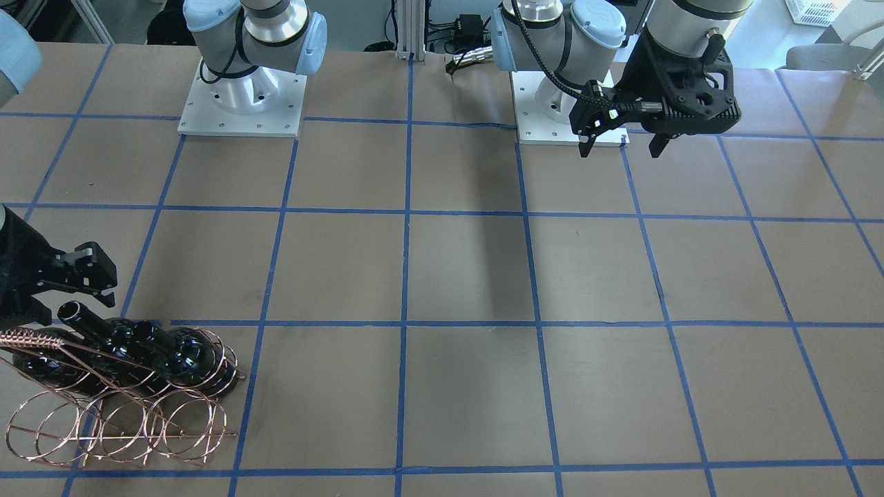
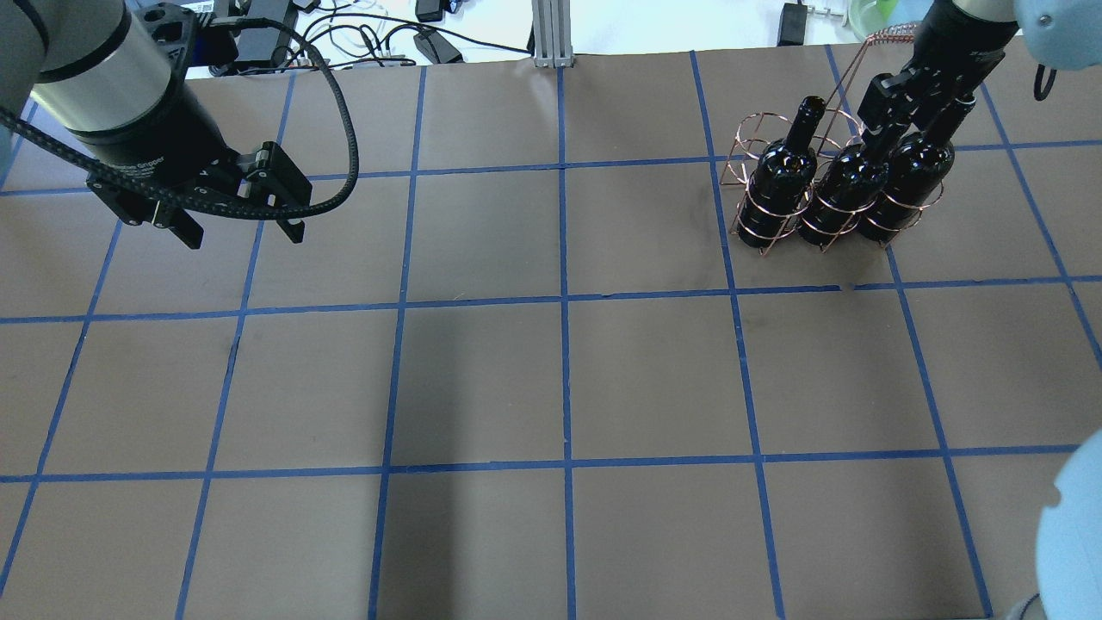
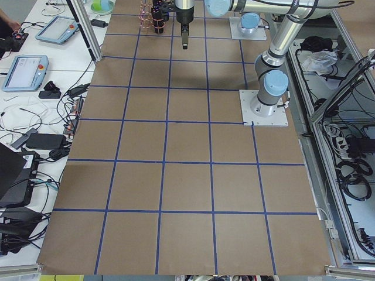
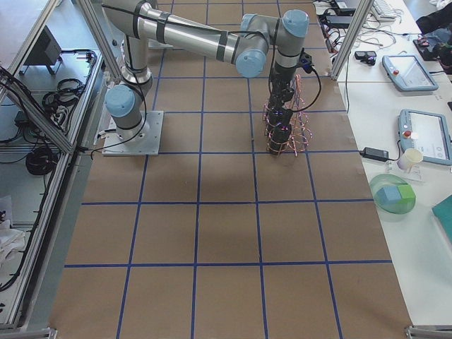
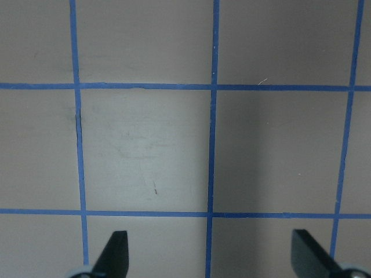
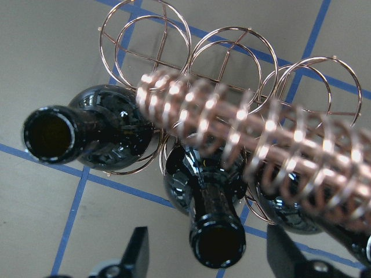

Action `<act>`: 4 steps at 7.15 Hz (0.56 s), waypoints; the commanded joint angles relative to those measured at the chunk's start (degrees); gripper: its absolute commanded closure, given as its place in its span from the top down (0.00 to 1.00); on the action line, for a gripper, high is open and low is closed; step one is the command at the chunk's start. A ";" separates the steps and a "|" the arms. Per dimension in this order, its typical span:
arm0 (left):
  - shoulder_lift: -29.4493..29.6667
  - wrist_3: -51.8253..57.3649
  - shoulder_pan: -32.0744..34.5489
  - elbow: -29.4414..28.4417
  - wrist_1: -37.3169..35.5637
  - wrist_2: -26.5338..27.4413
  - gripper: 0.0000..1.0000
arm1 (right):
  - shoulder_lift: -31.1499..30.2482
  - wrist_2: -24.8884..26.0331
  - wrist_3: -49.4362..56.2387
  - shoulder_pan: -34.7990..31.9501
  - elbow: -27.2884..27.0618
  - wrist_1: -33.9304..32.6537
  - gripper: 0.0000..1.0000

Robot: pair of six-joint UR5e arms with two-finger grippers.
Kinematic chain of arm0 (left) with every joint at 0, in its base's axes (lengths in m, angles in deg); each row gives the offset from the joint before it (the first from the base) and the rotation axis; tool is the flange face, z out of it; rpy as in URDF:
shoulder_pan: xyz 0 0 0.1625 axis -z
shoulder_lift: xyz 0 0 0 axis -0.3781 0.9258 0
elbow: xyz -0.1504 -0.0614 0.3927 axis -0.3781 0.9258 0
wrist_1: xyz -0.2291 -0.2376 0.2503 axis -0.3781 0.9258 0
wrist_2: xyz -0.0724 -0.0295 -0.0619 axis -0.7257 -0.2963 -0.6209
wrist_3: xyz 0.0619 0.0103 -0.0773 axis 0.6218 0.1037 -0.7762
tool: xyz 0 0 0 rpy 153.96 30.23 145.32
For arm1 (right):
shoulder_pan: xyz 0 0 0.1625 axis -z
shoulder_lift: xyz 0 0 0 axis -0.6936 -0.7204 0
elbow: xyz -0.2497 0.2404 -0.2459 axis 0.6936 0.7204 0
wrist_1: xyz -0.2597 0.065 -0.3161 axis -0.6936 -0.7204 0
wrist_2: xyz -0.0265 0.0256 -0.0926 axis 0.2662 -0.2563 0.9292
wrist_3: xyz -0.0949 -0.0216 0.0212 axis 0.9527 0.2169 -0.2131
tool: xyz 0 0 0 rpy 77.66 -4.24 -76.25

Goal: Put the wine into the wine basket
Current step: 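Open the right gripper to release the bottle in the rack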

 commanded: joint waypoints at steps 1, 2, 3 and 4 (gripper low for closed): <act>0.04 0.02 0.00 0.00 0.02 0.07 1.00 | -5.78 1.03 -1.91 -0.13 0.08 5.95 1.00; 0.04 0.02 0.00 0.00 0.02 0.07 1.00 | -10.08 0.94 -8.28 -0.13 0.08 9.47 1.00; -0.04 0.02 0.00 0.00 0.02 0.07 1.00 | -12.56 0.16 -16.69 -0.22 0.08 12.29 1.00; -0.04 0.02 0.00 0.00 0.02 0.07 1.00 | -14.24 0.32 -22.00 -0.39 -0.01 12.49 1.00</act>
